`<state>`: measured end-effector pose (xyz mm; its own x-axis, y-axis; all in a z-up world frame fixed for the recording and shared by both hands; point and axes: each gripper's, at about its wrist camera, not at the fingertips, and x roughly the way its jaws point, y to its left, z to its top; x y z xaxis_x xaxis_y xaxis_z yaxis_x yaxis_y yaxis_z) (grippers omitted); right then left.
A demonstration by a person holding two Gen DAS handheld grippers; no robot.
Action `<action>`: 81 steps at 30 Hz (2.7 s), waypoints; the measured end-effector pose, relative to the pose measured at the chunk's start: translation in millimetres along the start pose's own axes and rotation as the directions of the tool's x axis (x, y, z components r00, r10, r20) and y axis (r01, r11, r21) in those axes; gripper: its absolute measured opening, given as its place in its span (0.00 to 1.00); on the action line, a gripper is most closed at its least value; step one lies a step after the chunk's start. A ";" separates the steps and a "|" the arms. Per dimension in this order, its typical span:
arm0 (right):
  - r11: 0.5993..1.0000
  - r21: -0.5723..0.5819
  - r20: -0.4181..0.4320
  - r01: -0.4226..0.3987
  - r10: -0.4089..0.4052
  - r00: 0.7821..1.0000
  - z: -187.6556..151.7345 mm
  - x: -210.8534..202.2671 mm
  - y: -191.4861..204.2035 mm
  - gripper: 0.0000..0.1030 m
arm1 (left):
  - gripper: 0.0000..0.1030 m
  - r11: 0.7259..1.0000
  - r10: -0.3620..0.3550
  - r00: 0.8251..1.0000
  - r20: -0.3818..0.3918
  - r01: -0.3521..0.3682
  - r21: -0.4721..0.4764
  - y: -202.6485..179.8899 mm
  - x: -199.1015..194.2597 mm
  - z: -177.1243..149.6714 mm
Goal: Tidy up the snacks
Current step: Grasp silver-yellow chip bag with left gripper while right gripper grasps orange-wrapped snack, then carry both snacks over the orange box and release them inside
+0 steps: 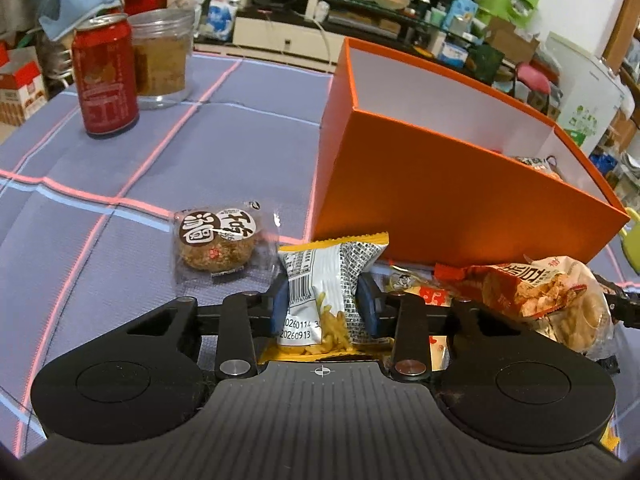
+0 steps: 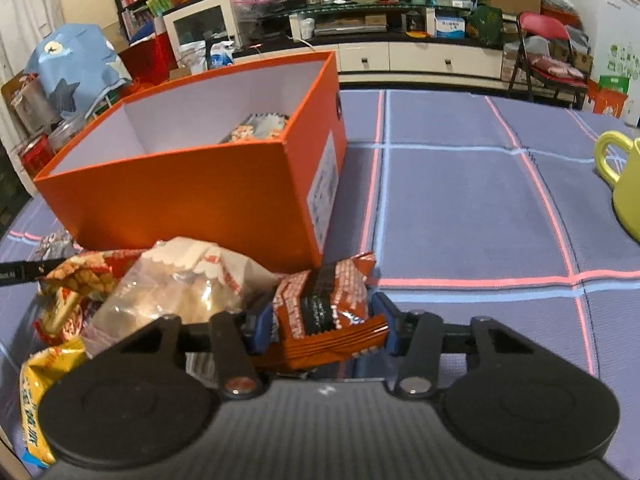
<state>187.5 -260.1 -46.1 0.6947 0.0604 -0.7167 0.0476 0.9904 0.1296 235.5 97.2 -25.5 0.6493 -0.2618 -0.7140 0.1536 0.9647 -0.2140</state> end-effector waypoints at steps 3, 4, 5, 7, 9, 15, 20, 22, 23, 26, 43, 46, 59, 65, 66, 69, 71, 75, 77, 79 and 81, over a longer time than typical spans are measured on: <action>1.000 -0.010 -0.001 -0.004 0.004 1.000 0.2 -0.4 2.4 0.48 | 0.05 1.000 -0.001 1.000 -0.002 0.001 -0.004 -1.3 -1.1 0.5; 1.000 -0.012 0.003 -0.002 0.002 1.000 -0.5 -1.3 2.9 0.48 | 0.05 1.000 -0.003 1.000 0.002 0.003 -0.006 -1.9 -3.1 1.3; 1.000 -0.013 0.003 -0.005 0.005 1.000 -0.9 -2.3 3.3 0.47 | 0.04 1.000 -0.005 1.000 0.007 0.005 -0.006 -1.2 -4.6 2.2; 1.000 -0.020 0.006 -0.008 0.008 1.000 -0.6 -5.3 3.5 0.46 | 0.04 1.000 0.000 1.000 0.025 -0.001 0.008 -4.8 -11.0 3.2; 0.999 -0.032 0.014 -0.003 0.003 1.000 -1.3 -8.3 2.9 0.45 | 0.03 0.999 0.015 0.999 0.038 -0.017 0.033 -9.5 -16.5 3.4; 0.998 -0.061 0.038 0.021 -0.019 0.999 -4.5 -18.9 6.5 0.44 | 0.03 0.993 0.077 0.995 0.058 -0.081 0.086 -20.5 -30.7 0.6; 0.998 -0.062 0.080 0.019 -0.014 0.997 -0.5 -36.8 7.2 0.44 | 0.03 0.988 0.131 0.989 0.068 -0.136 0.079 -22.8 -36.2 2.4; 0.998 -0.065 0.089 0.021 -0.015 0.996 -0.3 -40.2 8.4 0.44 | 0.03 0.985 0.149 0.986 0.071 -0.155 0.081 -22.2 -36.3 3.6; 0.997 -0.070 0.087 0.025 -0.019 0.996 -0.2 -39.7 9.3 0.44 | 0.03 0.984 0.156 0.985 0.072 -0.161 0.081 -22.2 -36.4 3.7; 0.997 -0.076 0.079 0.030 -0.024 0.997 -0.9 -38.2 9.6 0.44 | 0.03 0.978 0.180 0.980 0.081 -0.187 0.091 -23.7 -37.9 4.0; 0.997 -0.058 0.103 0.050 -0.044 0.994 -3.8 -51.4 8.1 0.44 | 0.03 0.975 0.182 0.975 0.126 -0.195 0.104 -26.8 -53.1 5.2; 0.997 -0.059 0.105 0.051 -0.045 0.993 -3.5 -52.0 7.9 0.44 | 0.03 0.976 0.177 0.974 0.138 -0.192 0.099 -28.7 -58.0 6.3; 0.996 -0.060 0.254 0.071 -0.054 0.966 7.2 -96.2 10.2 0.44 | 0.03 0.989 0.091 0.964 0.250 -0.116 0.086 -55.1 -100.1 19.6; 0.998 -0.056 0.300 -0.019 0.035 0.953 52.6 -84.3 35.1 0.44 | 0.03 0.993 0.024 0.964 0.264 -0.054 0.108 -91.7 -81.2 58.2; 0.998 -0.065 0.299 -0.026 0.044 0.953 60.2 -77.5 41.4 0.44 | 0.03 0.992 0.017 0.966 0.258 -0.047 0.114 -96.6 -70.9 64.9; 0.995 -0.083 0.286 -0.051 0.073 0.955 81.0 -46.6 59.6 0.44 | 0.03 0.995 0.028 0.973 0.229 -0.049 0.086 -100.4 -37.9 80.9; 0.995 -0.082 0.265 -0.062 0.081 0.961 87.4 -29.2 65.4 0.44 | 0.03 0.996 0.032 0.979 0.202 -0.047 0.073 -100.0 -19.3 85.1; 0.994 -0.082 0.238 -0.068 0.085 0.968 92.0 -7.0 69.2 0.44 | 0.03 0.996 0.030 0.982 0.184 -0.046 0.080 -101.2 -3.4 88.9; 0.995 -0.075 0.239 -0.066 0.082 0.968 92.9 -4.1 69.9 0.44 | 0.04 0.993 0.041 0.983 0.180 -0.059 0.098 -103.3 4.3 92.3; 0.996 -0.066 0.253 -0.067 0.082 0.964 95.7 -2.0 71.7 0.54 | 0.08 0.990 0.023 0.989 0.144 -0.043 0.132 -106.1 13.9 94.7; 0.996 -0.076 0.274 -0.051 0.070 0.959 96.3 -3.5 75.8 0.63 | 0.46 0.989 0.038 0.987 0.157 -0.059 0.132 -106.8 10.4 94.0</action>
<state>257.8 -197.2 32.2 0.8661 0.0931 -0.4911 -0.0422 0.9926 0.1138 295.9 -5.8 52.6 0.7635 -0.2170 -0.6083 0.2121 0.9739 -0.0812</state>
